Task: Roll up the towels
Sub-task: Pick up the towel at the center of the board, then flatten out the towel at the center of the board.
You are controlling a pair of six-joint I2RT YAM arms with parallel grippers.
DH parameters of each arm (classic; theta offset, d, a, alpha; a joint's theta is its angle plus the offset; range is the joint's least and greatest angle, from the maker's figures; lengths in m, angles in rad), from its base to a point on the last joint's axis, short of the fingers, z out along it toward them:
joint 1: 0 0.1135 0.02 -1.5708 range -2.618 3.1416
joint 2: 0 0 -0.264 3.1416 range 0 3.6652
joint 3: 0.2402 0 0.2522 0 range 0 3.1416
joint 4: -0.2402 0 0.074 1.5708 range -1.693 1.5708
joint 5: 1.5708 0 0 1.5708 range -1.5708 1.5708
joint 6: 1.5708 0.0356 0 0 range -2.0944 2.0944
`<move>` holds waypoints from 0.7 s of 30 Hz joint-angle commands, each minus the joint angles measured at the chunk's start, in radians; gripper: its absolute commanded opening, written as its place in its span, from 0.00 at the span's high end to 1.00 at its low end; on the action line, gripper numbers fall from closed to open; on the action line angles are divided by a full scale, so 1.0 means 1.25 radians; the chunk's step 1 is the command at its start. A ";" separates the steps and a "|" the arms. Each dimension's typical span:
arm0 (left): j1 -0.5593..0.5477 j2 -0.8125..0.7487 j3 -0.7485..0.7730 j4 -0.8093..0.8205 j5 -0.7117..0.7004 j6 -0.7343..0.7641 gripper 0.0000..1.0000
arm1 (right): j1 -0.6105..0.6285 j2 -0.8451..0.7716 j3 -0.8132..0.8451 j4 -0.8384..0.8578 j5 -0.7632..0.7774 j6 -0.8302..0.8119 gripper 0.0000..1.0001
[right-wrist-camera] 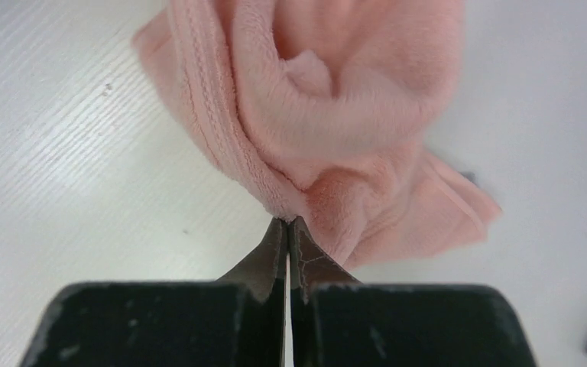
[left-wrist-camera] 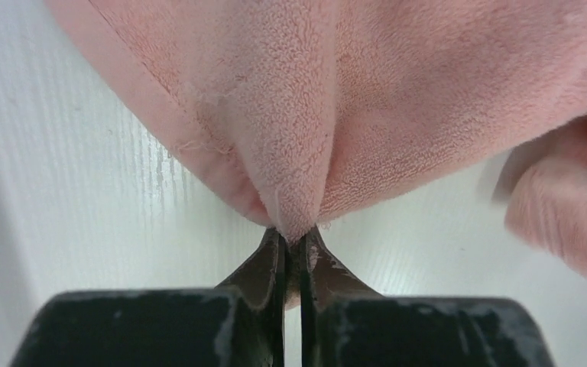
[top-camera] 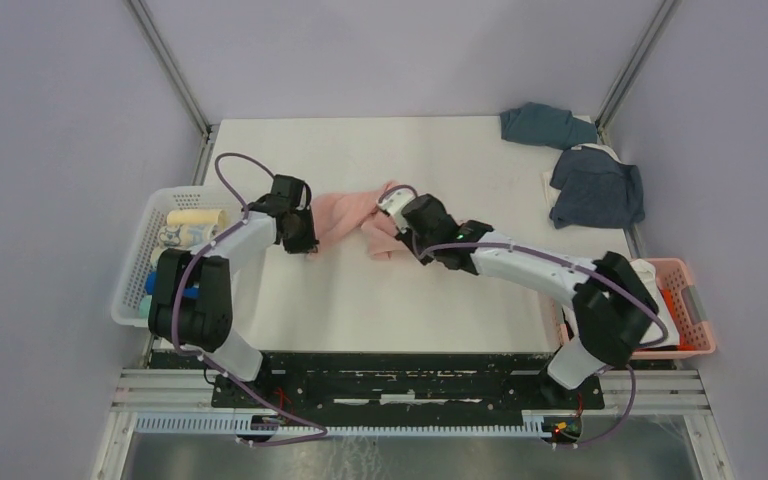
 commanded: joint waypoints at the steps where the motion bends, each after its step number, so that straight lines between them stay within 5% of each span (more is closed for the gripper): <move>1: 0.004 -0.122 0.129 -0.094 -0.022 0.041 0.97 | -0.097 -0.202 -0.002 -0.086 -0.043 -0.019 0.99; 6: 0.015 -0.250 0.212 -0.165 -0.094 0.058 0.97 | -0.242 -0.317 0.063 -0.215 -0.105 -0.029 1.00; 11: 0.022 -0.216 0.240 -0.157 -0.095 0.072 0.97 | -0.361 -0.233 0.181 -0.291 -0.028 0.031 0.96; 15: 0.022 -0.122 0.251 -0.106 -0.057 0.079 0.93 | -0.408 -0.086 0.289 -0.344 0.071 0.101 0.75; 17: 0.023 -0.062 0.267 -0.087 -0.053 0.085 0.84 | -0.416 -0.029 0.322 -0.358 0.119 0.125 0.62; 21: 0.031 0.077 0.348 -0.078 -0.060 0.101 0.66 | -0.416 0.007 0.347 -0.395 0.067 0.132 0.51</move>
